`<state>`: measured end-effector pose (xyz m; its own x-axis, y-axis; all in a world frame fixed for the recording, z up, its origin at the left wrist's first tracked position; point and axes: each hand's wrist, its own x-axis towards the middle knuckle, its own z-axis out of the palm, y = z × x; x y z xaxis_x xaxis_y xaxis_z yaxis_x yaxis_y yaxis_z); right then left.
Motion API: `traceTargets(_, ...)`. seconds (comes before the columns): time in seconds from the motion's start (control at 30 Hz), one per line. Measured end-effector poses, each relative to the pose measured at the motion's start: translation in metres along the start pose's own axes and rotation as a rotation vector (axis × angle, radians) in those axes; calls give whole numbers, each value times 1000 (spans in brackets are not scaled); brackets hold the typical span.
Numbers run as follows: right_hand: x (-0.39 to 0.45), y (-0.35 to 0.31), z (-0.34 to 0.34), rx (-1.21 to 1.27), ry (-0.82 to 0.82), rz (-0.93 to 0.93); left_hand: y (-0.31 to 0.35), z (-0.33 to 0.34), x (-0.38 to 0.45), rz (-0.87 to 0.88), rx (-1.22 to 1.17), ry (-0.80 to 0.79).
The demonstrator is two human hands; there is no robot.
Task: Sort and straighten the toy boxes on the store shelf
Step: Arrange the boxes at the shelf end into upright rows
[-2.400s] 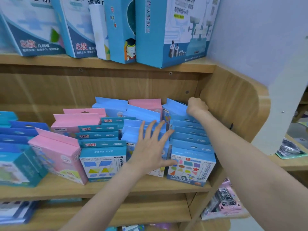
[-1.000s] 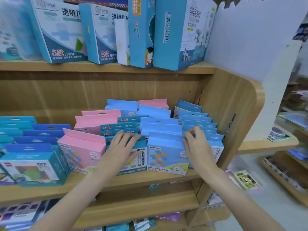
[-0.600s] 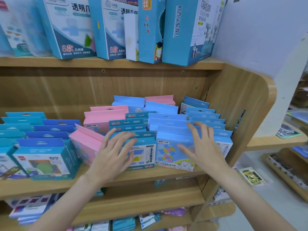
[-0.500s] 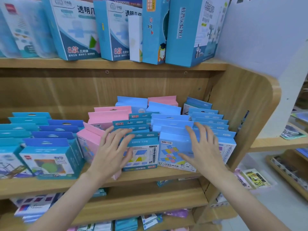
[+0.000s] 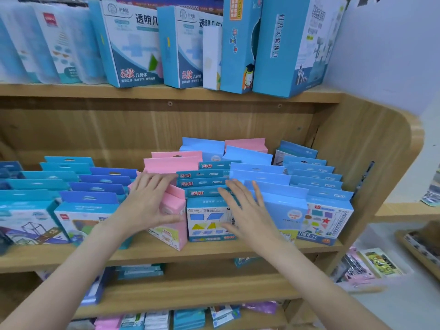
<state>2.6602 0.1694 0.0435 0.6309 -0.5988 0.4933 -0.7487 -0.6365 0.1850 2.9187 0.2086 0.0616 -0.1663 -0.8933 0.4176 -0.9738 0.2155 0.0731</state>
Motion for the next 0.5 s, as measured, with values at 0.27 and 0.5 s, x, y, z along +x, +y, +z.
traceTargets(0.27,-19,61,-21,173,55,172,37,3,12,156,-20,178)
traceTargets(0.5,46,133,-45,481,-49,298,70,-1,66,94,-117,79)
